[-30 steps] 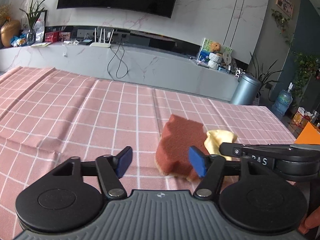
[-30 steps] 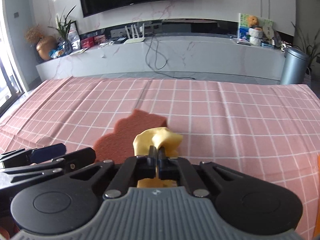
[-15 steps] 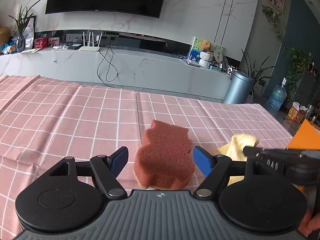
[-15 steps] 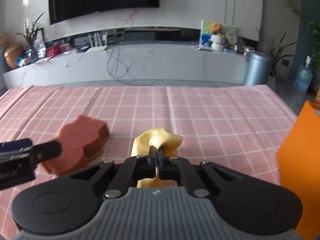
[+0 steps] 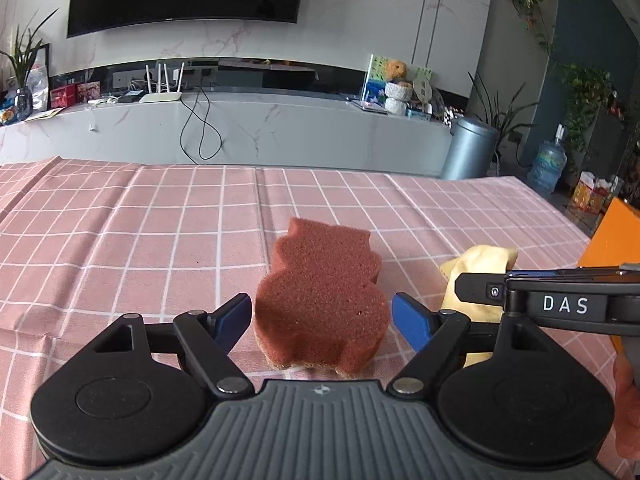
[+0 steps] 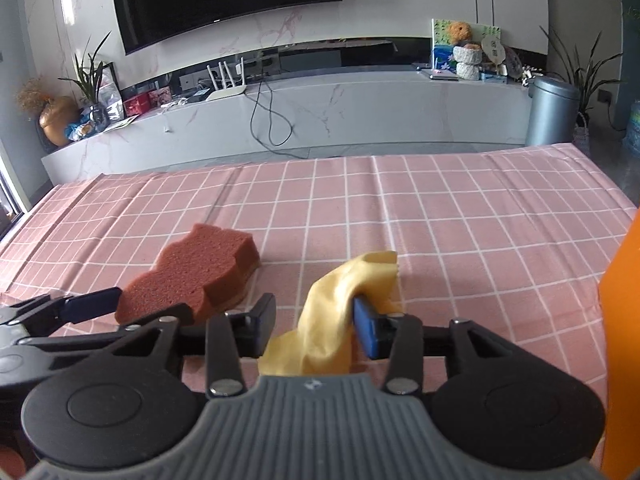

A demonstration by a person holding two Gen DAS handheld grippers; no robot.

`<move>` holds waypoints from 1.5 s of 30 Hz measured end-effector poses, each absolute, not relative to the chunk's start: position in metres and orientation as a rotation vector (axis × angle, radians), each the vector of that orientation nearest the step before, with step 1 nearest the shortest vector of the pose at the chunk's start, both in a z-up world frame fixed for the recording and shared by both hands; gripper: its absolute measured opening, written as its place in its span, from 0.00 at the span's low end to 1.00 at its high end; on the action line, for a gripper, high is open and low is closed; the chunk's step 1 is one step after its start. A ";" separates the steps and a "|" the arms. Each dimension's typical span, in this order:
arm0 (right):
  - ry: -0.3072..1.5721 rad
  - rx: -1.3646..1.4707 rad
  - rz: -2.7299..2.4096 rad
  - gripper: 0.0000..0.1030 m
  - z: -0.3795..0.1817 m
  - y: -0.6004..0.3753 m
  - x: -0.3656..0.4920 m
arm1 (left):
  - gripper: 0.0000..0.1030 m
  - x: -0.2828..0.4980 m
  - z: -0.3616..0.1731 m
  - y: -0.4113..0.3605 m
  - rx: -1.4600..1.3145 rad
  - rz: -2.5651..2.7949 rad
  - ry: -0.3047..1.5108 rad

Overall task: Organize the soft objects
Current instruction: 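Grasp the yellow cloth with the right tool while the left tool grasps the bear sponge, then lift the sponge and yellow cloth and carry both toward the orange box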

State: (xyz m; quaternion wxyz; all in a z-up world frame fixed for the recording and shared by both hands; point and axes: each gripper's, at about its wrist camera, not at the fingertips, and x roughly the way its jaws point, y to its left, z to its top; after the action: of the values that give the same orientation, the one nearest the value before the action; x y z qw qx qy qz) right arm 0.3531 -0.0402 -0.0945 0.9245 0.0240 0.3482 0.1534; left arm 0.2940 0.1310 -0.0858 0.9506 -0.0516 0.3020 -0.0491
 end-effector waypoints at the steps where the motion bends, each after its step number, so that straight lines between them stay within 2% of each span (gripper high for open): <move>1: 0.720 0.047 0.312 0.45 -0.096 -0.041 0.354 | 0.91 0.296 -0.087 0.129 -0.092 -0.100 0.617; 10: 0.786 0.043 0.278 0.53 -0.115 -0.046 0.363 | 0.90 0.307 -0.101 0.116 0.027 -0.095 0.653; 15: 0.776 -0.013 0.275 0.50 -0.120 -0.041 0.362 | 0.86 0.309 -0.101 0.117 0.027 -0.101 0.655; 18: 0.759 -0.084 0.282 0.38 -0.121 -0.034 0.359 | 0.84 0.308 -0.101 0.116 0.022 -0.092 0.654; 20: 0.760 -0.082 0.306 0.15 -0.121 -0.033 0.358 | 0.83 0.307 -0.100 0.116 0.019 -0.088 0.652; 21: 0.762 -0.087 0.311 0.12 -0.121 -0.033 0.358 | 0.82 0.306 -0.099 0.115 0.017 -0.088 0.650; 22: 0.760 -0.095 0.316 0.03 -0.121 -0.032 0.358 | 0.82 0.304 -0.098 0.115 0.016 -0.086 0.649; 23: 0.758 -0.100 0.323 0.02 -0.121 -0.033 0.357 | 0.82 0.303 -0.097 0.114 0.016 -0.082 0.648; 45: 0.596 -0.045 0.370 0.01 -0.029 -0.088 0.260 | 0.81 0.217 -0.030 0.089 -0.103 -0.068 0.576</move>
State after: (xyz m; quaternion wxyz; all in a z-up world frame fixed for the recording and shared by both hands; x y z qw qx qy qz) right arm 0.2599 -0.0879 -0.0285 0.9388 -0.0220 0.2921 0.1813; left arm 0.2167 0.0886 -0.0299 0.9569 -0.0507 0.2841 -0.0334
